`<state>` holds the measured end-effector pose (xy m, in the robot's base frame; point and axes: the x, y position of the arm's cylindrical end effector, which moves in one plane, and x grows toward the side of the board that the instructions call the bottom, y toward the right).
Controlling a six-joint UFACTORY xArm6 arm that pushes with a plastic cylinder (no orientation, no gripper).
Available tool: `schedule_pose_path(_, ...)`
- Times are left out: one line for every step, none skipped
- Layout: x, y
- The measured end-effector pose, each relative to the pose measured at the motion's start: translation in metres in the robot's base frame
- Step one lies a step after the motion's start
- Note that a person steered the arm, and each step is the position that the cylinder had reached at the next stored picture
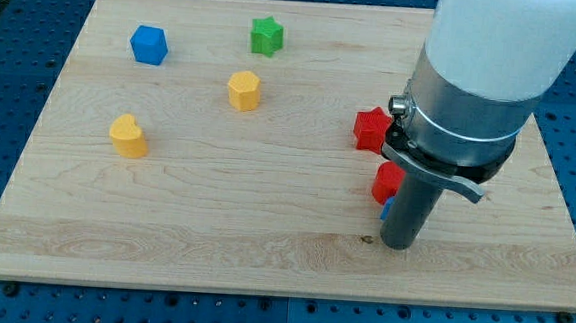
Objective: Push the blue triangle into the red circle
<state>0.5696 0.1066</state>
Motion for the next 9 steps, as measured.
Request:
schedule_pose_path(0.000,0.000)
schedule_pose_path(0.001,-0.009)
schedule_pose_path(0.029,0.007)
schedule_pose_path(0.030,0.040)
schedule_pose_path(0.002,0.072)
schedule_pose_path(-0.001,0.065)
schedule_pose_path(-0.001,0.020)
schedule_pose_path(-0.003,0.006)
schedule_pose_path(-0.015,0.009)
